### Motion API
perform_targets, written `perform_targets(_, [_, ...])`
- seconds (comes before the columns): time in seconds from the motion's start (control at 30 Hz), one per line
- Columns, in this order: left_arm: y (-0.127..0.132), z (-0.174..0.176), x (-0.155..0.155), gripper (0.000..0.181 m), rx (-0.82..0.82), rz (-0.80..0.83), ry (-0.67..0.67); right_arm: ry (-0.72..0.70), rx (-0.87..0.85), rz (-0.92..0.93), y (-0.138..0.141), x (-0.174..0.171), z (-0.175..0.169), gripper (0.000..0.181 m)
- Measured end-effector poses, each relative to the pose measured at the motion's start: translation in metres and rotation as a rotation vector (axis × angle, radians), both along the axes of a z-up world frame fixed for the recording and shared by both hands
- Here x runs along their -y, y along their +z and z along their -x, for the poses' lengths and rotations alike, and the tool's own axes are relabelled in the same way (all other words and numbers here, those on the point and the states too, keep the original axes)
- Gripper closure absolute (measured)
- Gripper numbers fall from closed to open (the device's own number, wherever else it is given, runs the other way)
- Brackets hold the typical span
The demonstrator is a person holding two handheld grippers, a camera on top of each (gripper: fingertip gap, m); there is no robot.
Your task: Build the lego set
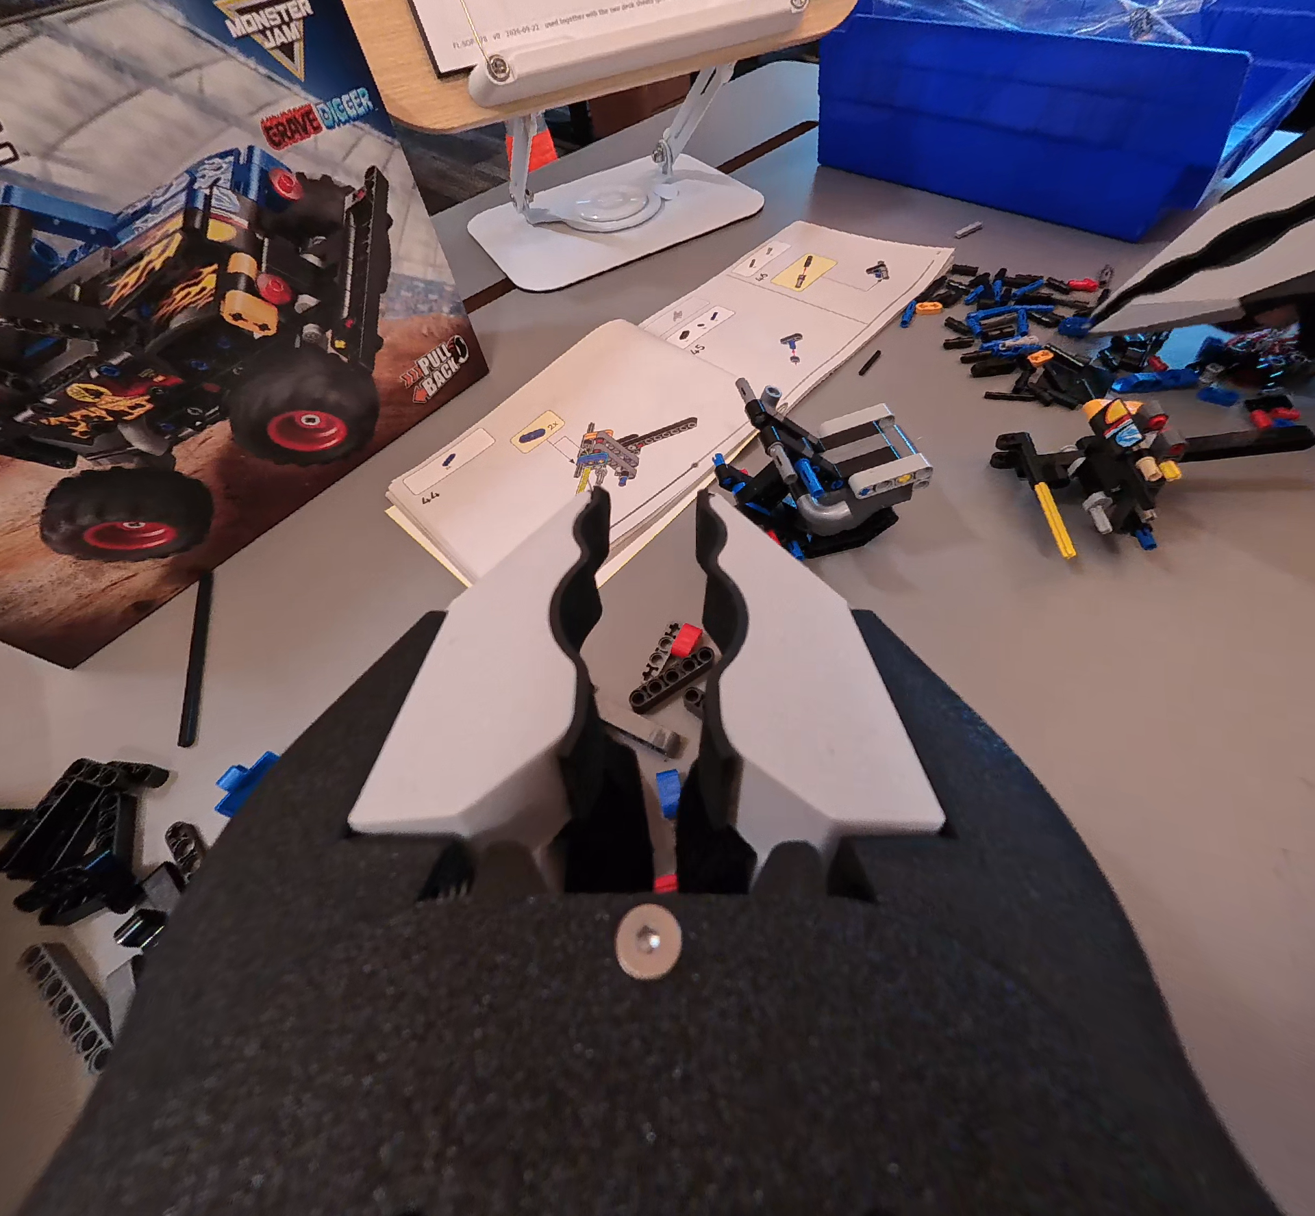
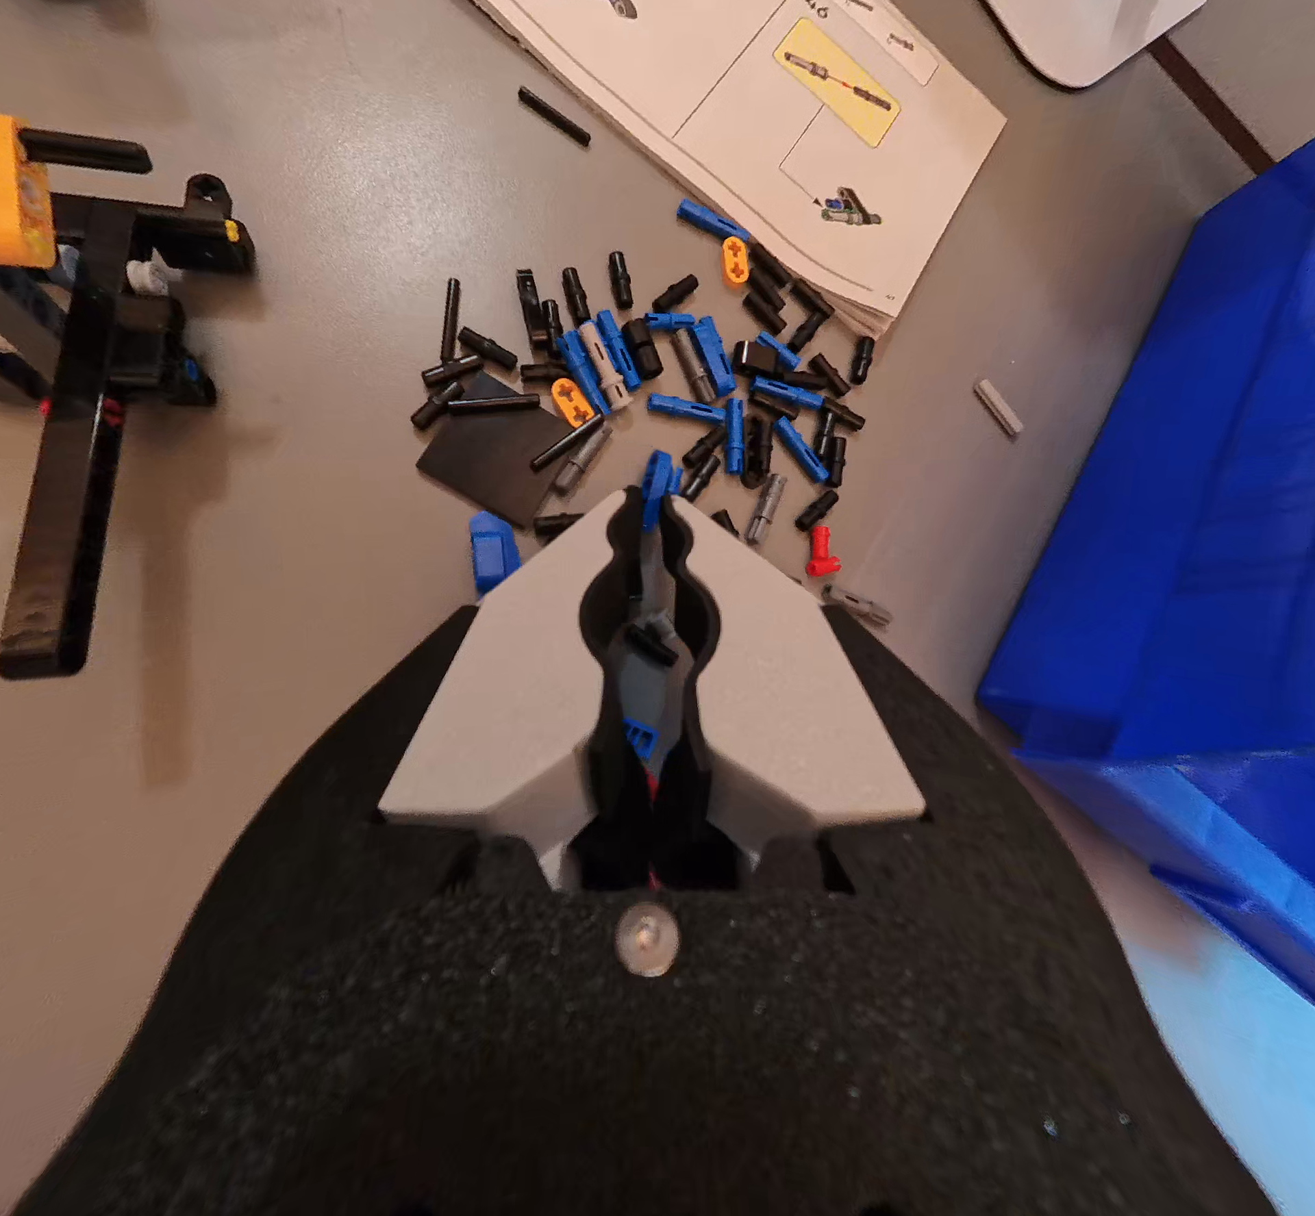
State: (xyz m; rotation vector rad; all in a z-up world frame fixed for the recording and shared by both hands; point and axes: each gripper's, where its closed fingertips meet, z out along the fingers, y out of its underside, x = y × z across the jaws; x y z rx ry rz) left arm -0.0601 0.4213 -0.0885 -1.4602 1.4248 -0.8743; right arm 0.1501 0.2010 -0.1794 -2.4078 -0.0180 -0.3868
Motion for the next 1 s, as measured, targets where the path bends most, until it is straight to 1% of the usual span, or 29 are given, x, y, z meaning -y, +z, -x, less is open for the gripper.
perform_targets(0.1, [0.0, 0.0, 0.0, 0.159, 0.001, 0.001, 0.001, 0.003, -0.005, -0.026, 0.008, 0.005, 0.0, 0.177])
perform_targets(0.27, [0.001, 0.0, 0.0, 0.159, 0.004, -0.005, 0.002, 0.05, -0.038, -0.099, 0.035, 0.014, 0.012, 0.178])
perform_targets(0.3, [0.002, 0.0, 0.0, 0.159, 0.006, -0.008, 0.002, 0.096, -0.058, -0.122, 0.041, 0.014, 0.023, 0.178])
perform_targets(0.33, [0.002, 0.0, 0.0, 0.159, 0.006, -0.011, 0.003, 0.173, -0.096, -0.156, 0.049, 0.012, 0.042, 0.178])
perform_targets(0.4, [0.002, 0.0, -0.001, 0.16, 0.008, -0.015, 0.007, 0.367, -0.174, -0.234, 0.067, 0.01, 0.095, 0.178])
perform_targets(0.47, [0.002, 0.0, -0.001, 0.16, 0.01, -0.01, 0.008, 0.56, -0.231, -0.261, 0.075, 0.013, 0.15, 0.178])
perform_targets(0.5, [0.002, 0.0, -0.001, 0.16, 0.008, -0.006, 0.008, 0.606, -0.256, -0.247, 0.072, 0.013, 0.17, 0.178])
perform_targets(0.53, [0.002, 0.0, -0.002, 0.159, 0.007, -0.003, 0.009, 0.61, -0.266, -0.22, 0.064, 0.009, 0.183, 0.178])
perform_targets(0.6, [0.001, 0.0, -0.003, 0.159, 0.008, -0.002, 0.012, 0.608, -0.215, -0.13, 0.039, 0.002, 0.193, 0.178])
perform_targets(0.67, [-0.002, -0.001, -0.005, 0.16, 0.003, 0.001, 0.016, 0.581, -0.15, -0.068, 0.02, -0.007, 0.194, 0.177])
perform_targets(0.73, [-0.008, -0.002, -0.006, 0.159, -0.014, 0.011, 0.017, 0.616, -0.17, -0.037, 0.013, -0.012, 0.21, 0.177])
perform_targets(0.83, [-0.018, -0.004, -0.005, 0.159, -0.037, 0.04, 0.007, 0.641, -0.162, -0.001, 0.006, -0.018, 0.225, 0.177])
perform_targets(0.9, [-0.021, -0.005, -0.004, 0.159, -0.044, 0.047, 0.005, 0.64, -0.12, 0.018, -0.001, -0.021, 0.226, 0.177])
perform_targets(1.0, [-0.023, -0.006, -0.005, 0.16, -0.052, 0.029, 0.009, 0.634, -0.124, 0.016, -0.006, -0.024, 0.226, 0.177])
